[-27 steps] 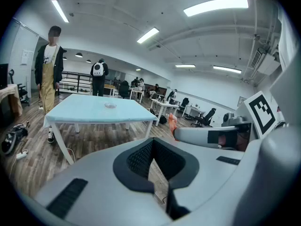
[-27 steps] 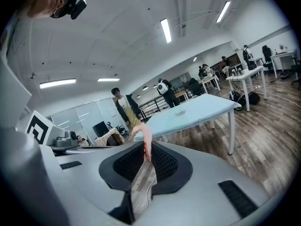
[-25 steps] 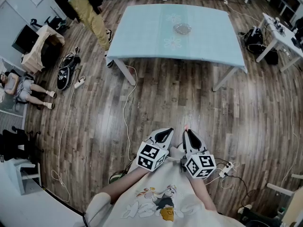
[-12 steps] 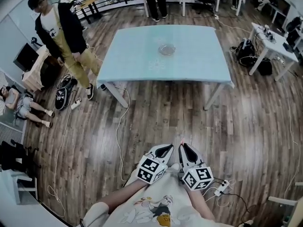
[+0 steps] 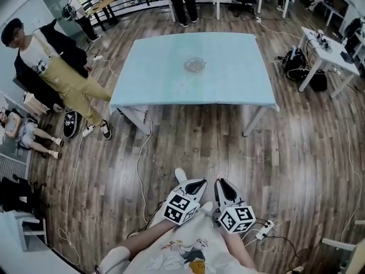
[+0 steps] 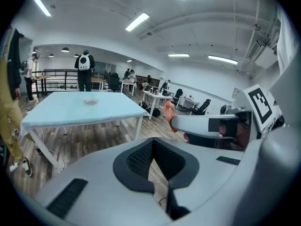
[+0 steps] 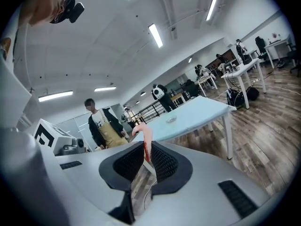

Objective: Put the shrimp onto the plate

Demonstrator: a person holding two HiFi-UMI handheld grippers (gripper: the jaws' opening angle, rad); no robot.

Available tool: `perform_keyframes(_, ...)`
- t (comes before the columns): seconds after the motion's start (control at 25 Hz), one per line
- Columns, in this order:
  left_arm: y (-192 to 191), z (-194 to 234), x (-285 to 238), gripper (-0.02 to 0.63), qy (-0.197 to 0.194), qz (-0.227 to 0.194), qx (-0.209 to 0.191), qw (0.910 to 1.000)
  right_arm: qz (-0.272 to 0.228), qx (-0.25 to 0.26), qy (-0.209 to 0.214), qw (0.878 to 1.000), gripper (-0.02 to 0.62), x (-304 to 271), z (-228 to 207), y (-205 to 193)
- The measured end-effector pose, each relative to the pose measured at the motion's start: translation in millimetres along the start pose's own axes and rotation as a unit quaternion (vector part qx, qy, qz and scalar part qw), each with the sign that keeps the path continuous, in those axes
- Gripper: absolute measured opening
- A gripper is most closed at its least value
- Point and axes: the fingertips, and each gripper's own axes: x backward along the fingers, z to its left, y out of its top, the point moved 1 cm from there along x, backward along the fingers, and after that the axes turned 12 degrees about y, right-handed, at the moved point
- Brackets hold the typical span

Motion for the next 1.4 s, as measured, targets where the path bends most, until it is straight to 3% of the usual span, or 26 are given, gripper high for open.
perform_keyframes(0.2,12.5,32.0,-29.2,0.008,0.004,0.003,0.068,0.9977,0.024,-0.022,-0.006,0.999,0.066,-29.4,-21.1,10.6)
perform_keyframes(0.44,55.7,95.4,-59.0,0.008,0.013,-0.020,0.083,0.9963,0.033,-0.011,-0.011,0.999,0.066,-102.0,-39.0,44.8)
perform_keyframes(0.76,109.2,198.3,-75.2,0.007,0.048,-0.065,0.086,0.9931,0.051,0.012,0.013,0.999,0.066,-219.3,-28.8,78.7)
perform_keyframes(1.08,118.3,298.3,-80.7,0.007,0.076,-0.077,0.122,0.9866,0.085,0.035,0.034,0.995,0.066,-316.0,-16.4,73.8)
perform_keyframes(1.4,98.7,337.0,-77.8,0.008,0.083,-0.065,0.159,0.9817,0.107,0.044,0.032,0.993,0.066,-352.5,-2.0,61.3)
